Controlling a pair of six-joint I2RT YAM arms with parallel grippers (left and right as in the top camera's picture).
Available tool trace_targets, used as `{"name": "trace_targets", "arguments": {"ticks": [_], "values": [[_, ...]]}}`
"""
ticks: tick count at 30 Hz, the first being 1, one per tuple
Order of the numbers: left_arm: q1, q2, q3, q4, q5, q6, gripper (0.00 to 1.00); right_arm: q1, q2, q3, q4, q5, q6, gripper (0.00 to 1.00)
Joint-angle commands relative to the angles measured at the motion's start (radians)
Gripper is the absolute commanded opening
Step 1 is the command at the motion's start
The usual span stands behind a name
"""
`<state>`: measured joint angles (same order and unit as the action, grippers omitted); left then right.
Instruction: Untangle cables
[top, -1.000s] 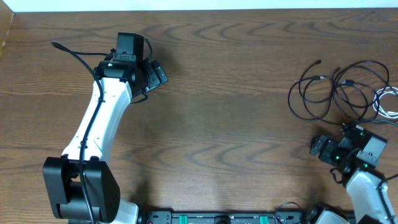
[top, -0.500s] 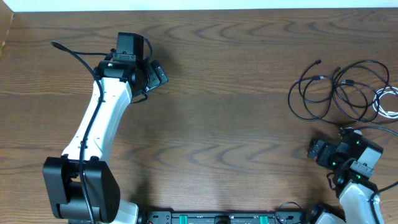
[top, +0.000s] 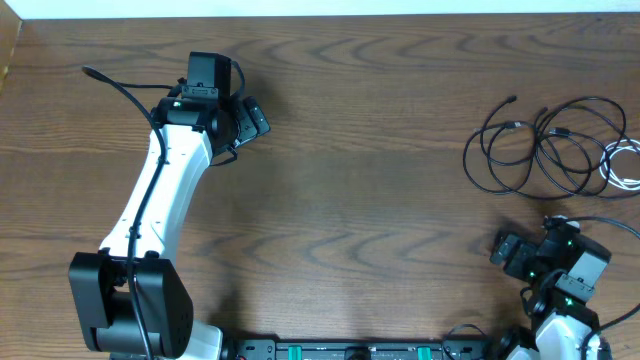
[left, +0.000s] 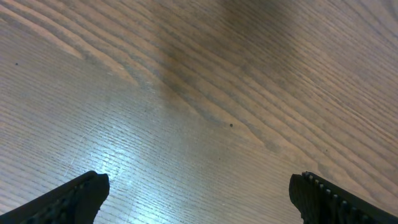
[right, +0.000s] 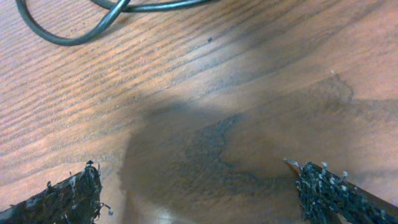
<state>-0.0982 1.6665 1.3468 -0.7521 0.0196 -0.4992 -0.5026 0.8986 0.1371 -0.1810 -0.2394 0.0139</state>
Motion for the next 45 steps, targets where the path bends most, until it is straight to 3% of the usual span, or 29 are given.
{"name": "trace_targets", "arguments": {"ticks": [1, 5, 12, 14, 20, 24, 37, 45], "values": [[0.002, 0.013, -0.008, -0.003, -0.009, 0.000, 0.98, -0.001, -0.032, -0.066, -0.046, 0.063, -0.014, 0.99], [0.002, 0.013, -0.008, -0.003, -0.009, 0.000, 0.98, 0.000, -0.081, -0.068, -0.047, 0.200, -0.090, 0.99], [0.002, 0.013, -0.008, -0.003, -0.009, 0.000, 0.98, 0.000, -0.174, -0.068, 0.019, 0.190, -0.090, 0.99], [0.002, 0.013, -0.008, -0.003, -0.009, 0.000, 0.98, 0.000, -0.200, -0.068, 0.102, 0.139, -0.090, 0.99], [0.002, 0.013, -0.008, -0.003, -0.009, 0.000, 0.98, 0.011, -0.296, -0.068, 0.565, -0.060, -0.090, 0.99], [0.002, 0.013, -0.008, -0.003, -0.009, 0.000, 0.98, 0.084, -0.357, -0.068, 0.750, -0.008, -0.109, 0.99], [0.002, 0.013, -0.008, -0.003, -0.009, 0.000, 0.98, 0.318, -0.507, -0.133, 0.599, 0.100, -0.151, 0.99], [0.002, 0.013, -0.008, -0.003, -0.009, 0.000, 0.98, 0.380, -0.636, -0.132, 0.371, 0.103, -0.171, 0.99]]}}
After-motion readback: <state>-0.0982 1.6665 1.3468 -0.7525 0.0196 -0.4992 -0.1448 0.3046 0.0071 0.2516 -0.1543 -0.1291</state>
